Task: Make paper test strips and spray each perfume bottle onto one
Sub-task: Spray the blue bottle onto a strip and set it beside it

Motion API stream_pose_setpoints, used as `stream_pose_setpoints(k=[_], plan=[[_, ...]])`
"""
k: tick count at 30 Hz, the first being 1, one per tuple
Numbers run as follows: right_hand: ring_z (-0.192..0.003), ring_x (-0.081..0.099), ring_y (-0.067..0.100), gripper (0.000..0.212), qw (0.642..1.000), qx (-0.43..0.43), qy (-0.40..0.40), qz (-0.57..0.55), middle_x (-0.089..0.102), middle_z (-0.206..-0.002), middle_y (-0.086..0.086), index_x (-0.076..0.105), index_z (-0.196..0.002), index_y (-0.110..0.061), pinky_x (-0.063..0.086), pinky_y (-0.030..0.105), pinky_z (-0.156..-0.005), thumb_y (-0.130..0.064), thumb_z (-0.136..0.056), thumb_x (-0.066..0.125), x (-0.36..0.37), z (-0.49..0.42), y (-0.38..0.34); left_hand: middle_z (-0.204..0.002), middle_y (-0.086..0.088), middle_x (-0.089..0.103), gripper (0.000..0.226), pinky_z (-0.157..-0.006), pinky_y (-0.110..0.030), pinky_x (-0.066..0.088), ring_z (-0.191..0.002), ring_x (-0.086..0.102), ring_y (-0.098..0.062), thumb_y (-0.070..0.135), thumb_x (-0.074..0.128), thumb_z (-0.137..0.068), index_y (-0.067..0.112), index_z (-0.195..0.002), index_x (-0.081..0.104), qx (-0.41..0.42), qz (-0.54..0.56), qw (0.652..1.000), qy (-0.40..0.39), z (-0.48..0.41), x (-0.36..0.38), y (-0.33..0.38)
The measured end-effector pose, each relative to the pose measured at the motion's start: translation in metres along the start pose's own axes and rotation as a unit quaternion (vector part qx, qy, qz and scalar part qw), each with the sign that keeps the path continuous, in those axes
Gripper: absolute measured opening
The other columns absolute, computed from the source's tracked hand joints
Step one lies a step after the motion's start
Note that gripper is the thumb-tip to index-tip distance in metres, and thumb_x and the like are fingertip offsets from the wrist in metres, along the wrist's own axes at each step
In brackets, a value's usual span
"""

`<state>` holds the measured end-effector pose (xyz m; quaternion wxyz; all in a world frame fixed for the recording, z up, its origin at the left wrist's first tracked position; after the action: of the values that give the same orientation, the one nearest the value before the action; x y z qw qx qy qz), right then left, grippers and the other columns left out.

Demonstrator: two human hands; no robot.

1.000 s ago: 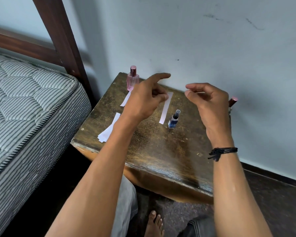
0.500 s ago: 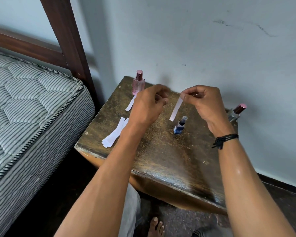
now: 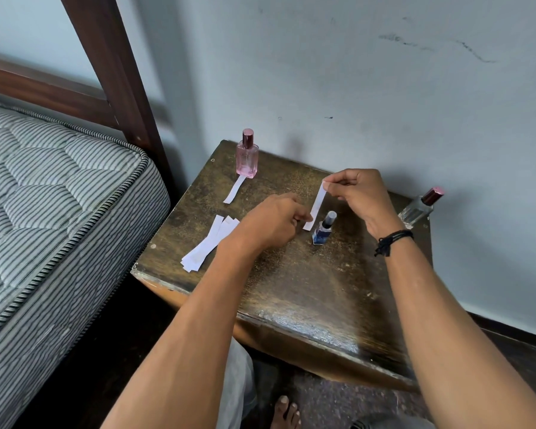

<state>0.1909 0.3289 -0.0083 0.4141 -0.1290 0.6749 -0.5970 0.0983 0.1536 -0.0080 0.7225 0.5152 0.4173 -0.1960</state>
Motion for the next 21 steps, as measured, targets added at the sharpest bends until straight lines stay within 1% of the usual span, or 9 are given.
stream_pose_setpoints(k=[2, 6, 9, 11, 13, 14, 18, 21], plan=[[-0.075, 0.066, 0.003, 0.014, 1.0, -0.007, -0.002, 0.023, 0.078, -0.087, -0.005, 0.079, -0.087, -0.023, 0.053, 0.024, -0.076, -0.009, -0.087, 0.08, 0.004, -0.004, 0.006, -0.123, -0.002, 0.06, 0.035, -0.106, -0.045, 0.044, -0.118, 0.054, -0.025, 0.005, 0.054, -0.096, 0.019, -0.123, 0.072, 0.008, -0.013, 1.0, 0.001, -0.003, 0.003, -0.005], [-0.084, 0.068, 0.005, 0.018, 0.998, -0.027, 0.001, 0.061, 0.075, -0.088, -0.011, 0.077, -0.086, -0.03, 0.051, 0.024, -0.084, -0.012, -0.088, 0.079, 0.009, -0.012, 0.017, -0.124, 0.0, 0.06, 0.033, -0.107, -0.046, 0.042, -0.121, 0.051, -0.025, 0.007, 0.053, -0.098, 0.019, -0.122, 0.073, 0.017, -0.021, 1.0, 0.001, -0.007, 0.007, -0.009], [-0.091, 0.07, 0.01, 0.015, 0.995, -0.047, 0.025, 0.085, 0.075, -0.091, -0.011, 0.077, -0.087, -0.032, 0.054, 0.03, -0.087, -0.017, -0.089, 0.078, 0.014, -0.014, 0.028, -0.125, 0.001, 0.059, 0.034, -0.108, -0.045, 0.04, -0.122, 0.048, -0.025, 0.008, 0.053, -0.098, 0.02, -0.124, 0.072, 0.023, -0.02, 1.0, -0.001, -0.007, 0.008, -0.009], [-0.088, 0.069, 0.008, 0.008, 0.991, -0.063, 0.057, 0.108, 0.072, -0.089, -0.015, 0.079, -0.09, -0.03, 0.054, 0.032, -0.085, -0.022, -0.089, 0.077, 0.017, -0.012, 0.034, -0.126, 0.001, 0.058, 0.033, -0.11, -0.045, 0.039, -0.123, 0.048, -0.024, 0.01, 0.054, -0.098, 0.021, -0.125, 0.071, 0.025, -0.018, 1.0, -0.001, -0.007, 0.008, -0.01], [-0.082, 0.063, 0.0, 0.005, 0.986, -0.074, 0.078, 0.123, 0.067, -0.085, -0.019, 0.08, -0.092, -0.028, 0.051, 0.029, -0.081, -0.024, -0.09, 0.076, 0.018, -0.011, 0.036, -0.125, 0.002, 0.058, 0.033, -0.11, -0.046, 0.04, -0.123, 0.048, -0.024, 0.011, 0.055, -0.098, 0.022, -0.125, 0.071, 0.024, -0.016, 1.0, 0.003, -0.008, 0.008, -0.011], [-0.08, 0.061, -0.001, 0.005, 0.985, -0.078, 0.083, 0.132, 0.065, -0.085, -0.019, 0.079, -0.092, -0.028, 0.05, 0.029, -0.079, -0.025, -0.09, 0.076, 0.019, -0.011, 0.036, -0.123, 0.002, 0.058, 0.032, -0.109, -0.047, 0.04, -0.122, 0.048, -0.023, 0.012, 0.056, -0.098, 0.022, -0.125, 0.071, 0.023, -0.015, 1.0, 0.004, -0.008, 0.009, -0.012], [-0.085, 0.062, 0.008, 0.006, 0.98, -0.082, 0.084, 0.163, 0.065, -0.089, -0.015, 0.077, -0.088, -0.034, 0.051, 0.032, -0.079, -0.028, -0.089, 0.074, 0.021, -0.011, 0.036, -0.119, 0.004, 0.058, 0.03, -0.107, -0.048, 0.042, -0.12, 0.048, -0.023, 0.016, 0.059, -0.098, 0.023, -0.124, 0.072, 0.018, -0.017, 1.0, 0.008, -0.009, 0.012, -0.012], [-0.085, 0.063, 0.009, 0.007, 0.979, -0.077, 0.086, 0.168, 0.066, -0.091, -0.013, 0.076, -0.088, -0.034, 0.053, 0.033, -0.081, -0.028, -0.09, 0.073, 0.022, -0.012, 0.036, -0.116, 0.004, 0.058, 0.029, -0.104, -0.048, 0.043, -0.117, 0.048, -0.022, 0.018, 0.059, -0.097, 0.025, -0.123, 0.072, 0.017, -0.018, 1.0, 0.017, -0.009, 0.012, -0.012]])
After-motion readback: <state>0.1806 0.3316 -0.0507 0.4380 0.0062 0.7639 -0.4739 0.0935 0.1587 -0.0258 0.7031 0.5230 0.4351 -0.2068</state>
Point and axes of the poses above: each hand's wrist, its own z-axis away from the middle knuckle, its own x-axis out of the palm, y = z × x, the point moved 1 cm from there along -z, towards the middle knuckle
